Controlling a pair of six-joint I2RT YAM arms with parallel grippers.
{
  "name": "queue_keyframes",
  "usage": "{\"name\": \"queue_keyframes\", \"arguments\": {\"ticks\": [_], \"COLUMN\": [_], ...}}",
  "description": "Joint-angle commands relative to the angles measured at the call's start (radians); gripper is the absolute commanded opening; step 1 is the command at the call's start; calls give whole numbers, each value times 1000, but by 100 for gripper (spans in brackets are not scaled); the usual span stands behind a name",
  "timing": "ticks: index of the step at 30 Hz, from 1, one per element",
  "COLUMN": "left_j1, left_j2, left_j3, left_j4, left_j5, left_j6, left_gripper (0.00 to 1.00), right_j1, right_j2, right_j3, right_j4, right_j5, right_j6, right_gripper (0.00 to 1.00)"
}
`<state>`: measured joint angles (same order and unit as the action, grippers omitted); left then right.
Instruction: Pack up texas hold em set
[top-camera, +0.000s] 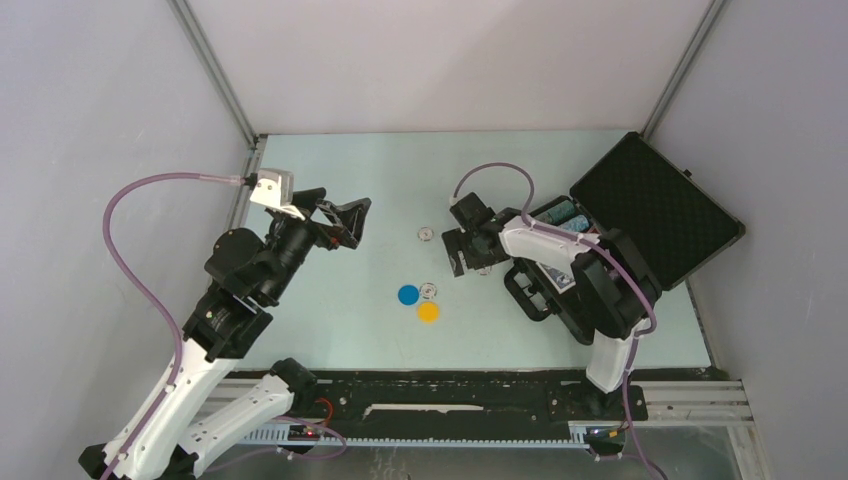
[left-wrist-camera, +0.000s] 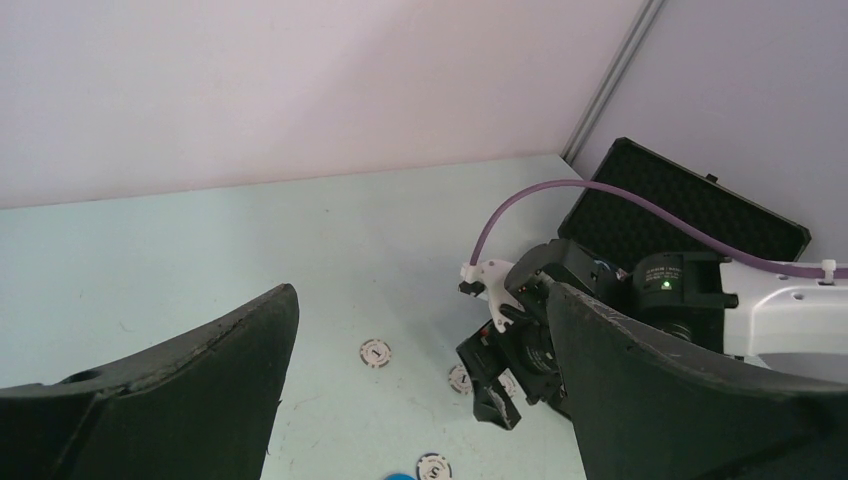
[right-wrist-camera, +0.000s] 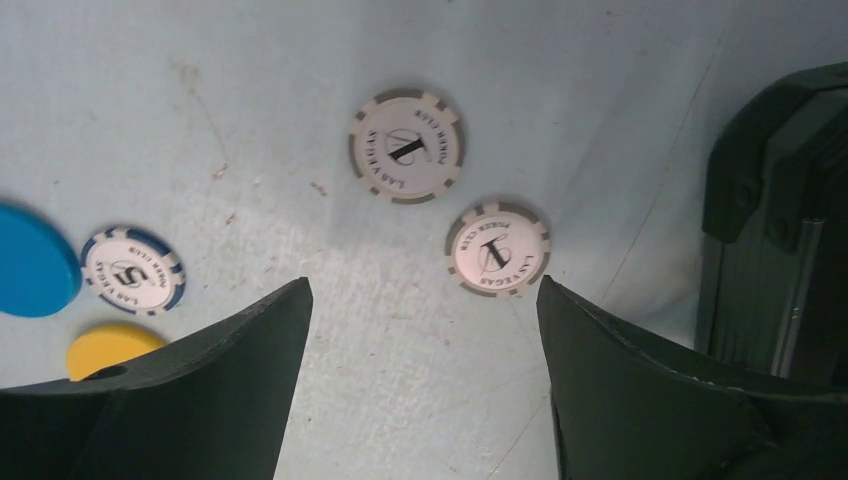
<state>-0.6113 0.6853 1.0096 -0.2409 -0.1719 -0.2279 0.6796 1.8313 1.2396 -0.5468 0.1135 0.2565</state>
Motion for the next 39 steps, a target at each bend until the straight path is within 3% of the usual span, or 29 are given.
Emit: {"name": "queue_keyframes", "arguments": {"ticks": [1, 20, 28, 39], "left_j1": [-6, -7, -6, -6], "left_j2": [-7, 9, 12, 6], "left_j3": [-25, -27, -26, -27], "left_j4": [36, 35, 35, 35], "left_j5": [3, -1, 0, 2], "left_j6": [-2, 1, 1, -1], "left_gripper": [100, 100, 100, 100], "right_j1": [-48, -79, -66, -57], "right_j2": [13, 99, 117, 81], "right_j3": [46, 54, 54, -5], "right_j4": [-4, -5, -3, 28], "right_j5": [-7, 27, -1, -29], "right_j6": [21, 33, 56, 76], "right_gripper": [91, 82, 68, 59]}}
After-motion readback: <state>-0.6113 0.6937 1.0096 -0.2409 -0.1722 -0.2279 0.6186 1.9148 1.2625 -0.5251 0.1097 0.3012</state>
